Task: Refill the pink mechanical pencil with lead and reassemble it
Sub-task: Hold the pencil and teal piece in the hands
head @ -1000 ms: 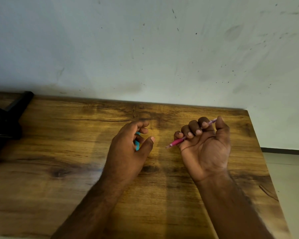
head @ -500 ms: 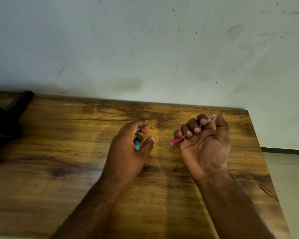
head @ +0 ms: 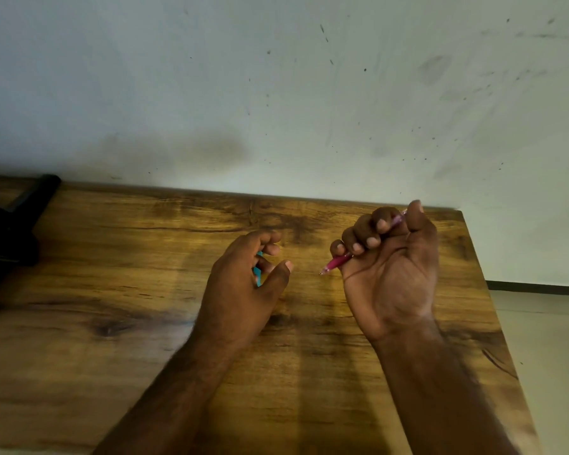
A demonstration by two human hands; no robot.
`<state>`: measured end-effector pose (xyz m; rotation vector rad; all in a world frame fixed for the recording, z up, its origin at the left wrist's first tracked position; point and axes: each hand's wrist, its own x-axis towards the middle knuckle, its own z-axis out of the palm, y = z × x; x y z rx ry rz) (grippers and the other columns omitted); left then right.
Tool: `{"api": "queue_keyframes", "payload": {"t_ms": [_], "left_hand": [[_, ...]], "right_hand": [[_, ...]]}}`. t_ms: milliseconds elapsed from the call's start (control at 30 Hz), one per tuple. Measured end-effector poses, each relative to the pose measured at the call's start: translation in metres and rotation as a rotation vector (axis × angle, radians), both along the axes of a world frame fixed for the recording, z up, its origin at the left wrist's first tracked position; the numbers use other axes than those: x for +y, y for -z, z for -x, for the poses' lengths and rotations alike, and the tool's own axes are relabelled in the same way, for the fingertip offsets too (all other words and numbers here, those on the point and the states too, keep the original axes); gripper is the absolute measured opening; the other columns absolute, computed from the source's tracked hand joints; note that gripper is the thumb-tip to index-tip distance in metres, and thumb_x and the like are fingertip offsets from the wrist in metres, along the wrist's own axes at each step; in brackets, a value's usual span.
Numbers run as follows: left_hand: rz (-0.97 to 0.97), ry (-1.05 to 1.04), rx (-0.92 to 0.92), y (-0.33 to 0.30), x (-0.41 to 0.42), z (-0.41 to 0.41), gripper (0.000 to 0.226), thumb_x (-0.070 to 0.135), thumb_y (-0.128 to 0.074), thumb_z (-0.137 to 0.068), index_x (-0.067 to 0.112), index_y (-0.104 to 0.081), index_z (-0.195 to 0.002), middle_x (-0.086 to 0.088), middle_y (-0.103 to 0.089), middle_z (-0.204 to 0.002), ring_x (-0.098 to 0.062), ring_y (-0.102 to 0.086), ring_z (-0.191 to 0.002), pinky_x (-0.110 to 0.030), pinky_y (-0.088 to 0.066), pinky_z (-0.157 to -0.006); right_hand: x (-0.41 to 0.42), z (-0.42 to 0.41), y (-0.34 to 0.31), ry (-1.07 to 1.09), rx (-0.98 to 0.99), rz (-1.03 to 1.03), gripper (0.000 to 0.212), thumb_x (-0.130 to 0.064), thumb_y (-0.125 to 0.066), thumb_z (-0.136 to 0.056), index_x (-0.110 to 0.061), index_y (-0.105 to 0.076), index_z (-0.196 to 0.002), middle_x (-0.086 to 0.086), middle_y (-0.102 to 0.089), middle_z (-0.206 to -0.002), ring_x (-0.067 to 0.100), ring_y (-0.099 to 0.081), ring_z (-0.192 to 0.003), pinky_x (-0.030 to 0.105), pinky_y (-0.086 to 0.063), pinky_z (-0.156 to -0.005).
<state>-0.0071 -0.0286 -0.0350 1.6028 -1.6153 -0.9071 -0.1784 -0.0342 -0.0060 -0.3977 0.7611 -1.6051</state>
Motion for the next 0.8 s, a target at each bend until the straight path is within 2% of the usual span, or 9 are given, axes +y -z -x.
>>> {"api": "queue_keyframes", "payload": {"t_ms": [233, 367, 500, 567, 667, 800], "left_hand": [[0.023, 0.004, 0.030, -0.002, 0.001, 0.001, 0.036, 0.029, -0.074, -0.089, 0.038, -0.060, -0.122, 0.021, -0.062, -0.107, 0.008, -0.059, -0.093, -0.001, -0.045, -0.070], [0.027, 0.004, 0.061, -0.004, 0.001, 0.000, 0.036, 0.030, -0.075, -0.089, 0.035, -0.061, -0.121, 0.020, -0.063, -0.107, 0.007, -0.059, -0.093, -0.001, -0.046, -0.069], [0.029, -0.024, 0.087, -0.007, -0.002, -0.002, 0.037, 0.029, -0.075, -0.089, 0.031, -0.063, -0.124, 0.019, -0.064, -0.107, 0.007, -0.060, -0.091, -0.005, -0.047, -0.069], [0.027, -0.034, 0.087, -0.008, -0.003, -0.004, 0.038, 0.030, -0.075, -0.089, 0.030, -0.063, -0.125, 0.019, -0.064, -0.107, 0.006, -0.061, -0.090, -0.006, -0.046, -0.069], [0.032, -0.032, 0.092, -0.009, -0.002, -0.004, 0.037, 0.029, -0.075, -0.089, 0.029, -0.063, -0.124, 0.018, -0.064, -0.106, 0.002, -0.062, -0.089, -0.011, -0.047, -0.072], [0.029, -0.027, 0.118, -0.009, -0.002, -0.002, 0.033, 0.026, -0.076, -0.089, 0.029, -0.064, -0.119, 0.015, -0.065, -0.106, -0.002, -0.064, -0.089, -0.011, -0.046, -0.071]], "right_hand": [[0.001, -0.004, -0.007, 0.020, 0.037, 0.010, 0.039, -0.045, -0.042, -0.102, -0.018, -0.047, -0.075, 0.000, -0.034, -0.068, 0.016, -0.032, -0.063, 0.035, -0.033, -0.065], [0.000, -0.003, -0.017, 0.004, 0.046, 0.012, 0.046, -0.054, -0.040, -0.102, -0.019, -0.052, -0.075, 0.000, -0.036, -0.068, 0.015, -0.034, -0.064, 0.035, -0.034, -0.068], [-0.005, -0.007, -0.025, 0.036, 0.023, -0.034, 0.044, -0.045, -0.041, -0.103, -0.019, -0.048, -0.068, -0.001, -0.032, -0.064, 0.015, -0.032, -0.059, 0.034, -0.031, -0.063], [-0.006, -0.008, -0.025, 0.024, 0.018, -0.039, 0.044, -0.046, -0.042, -0.103, -0.019, -0.049, -0.070, -0.001, -0.033, -0.064, 0.015, -0.032, -0.060, 0.034, -0.032, -0.064], [-0.006, -0.009, -0.024, -0.019, 0.065, -0.029, 0.044, -0.051, -0.043, -0.103, -0.019, -0.051, -0.074, -0.001, -0.034, -0.068, 0.015, -0.032, -0.064, 0.033, -0.033, -0.067], [-0.010, -0.007, -0.035, -0.029, 0.169, -0.037, 0.043, -0.042, -0.041, -0.106, -0.018, -0.048, -0.071, 0.000, -0.028, -0.066, 0.015, -0.027, -0.061, 0.034, -0.030, -0.064]]}}
